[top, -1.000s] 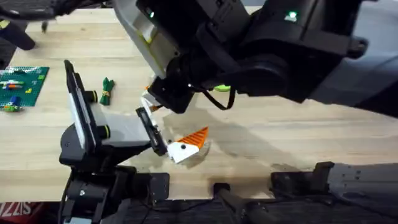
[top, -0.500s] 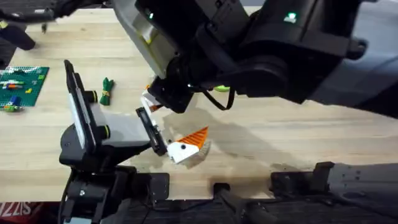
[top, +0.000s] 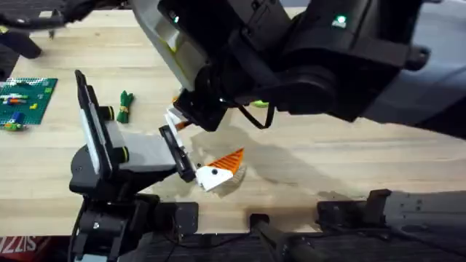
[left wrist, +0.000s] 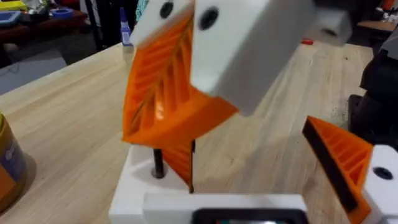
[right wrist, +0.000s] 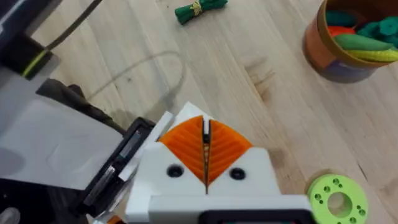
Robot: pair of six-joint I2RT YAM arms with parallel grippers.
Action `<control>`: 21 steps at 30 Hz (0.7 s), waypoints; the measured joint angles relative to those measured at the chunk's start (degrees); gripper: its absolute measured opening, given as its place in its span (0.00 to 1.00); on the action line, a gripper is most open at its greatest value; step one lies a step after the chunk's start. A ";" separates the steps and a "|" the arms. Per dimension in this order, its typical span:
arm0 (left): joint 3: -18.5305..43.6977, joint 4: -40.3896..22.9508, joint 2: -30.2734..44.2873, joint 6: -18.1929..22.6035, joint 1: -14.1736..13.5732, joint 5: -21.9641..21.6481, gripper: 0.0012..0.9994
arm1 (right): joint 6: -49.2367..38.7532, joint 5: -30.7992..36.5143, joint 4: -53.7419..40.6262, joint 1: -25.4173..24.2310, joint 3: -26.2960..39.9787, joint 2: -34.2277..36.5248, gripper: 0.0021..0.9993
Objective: Pick up the gripper from the table and insert it into the empty holder that is missing its gripper. Then pick up a screw, insert it into the mounting hole, and use the screwdriver to tighten it. Finally, clean up the table by picking up the vegetable and placing it into the bucket.
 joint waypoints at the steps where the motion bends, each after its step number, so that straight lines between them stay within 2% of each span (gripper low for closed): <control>1: 0.00 0.00 0.00 0.00 0.00 0.00 0.99 | 0.00 0.02 0.00 -0.02 0.00 0.00 0.00; 21: 0.00 0.00 0.01 0.00 0.00 0.00 0.99 | 0.00 -1.41 -0.63 0.00 0.00 0.02 0.00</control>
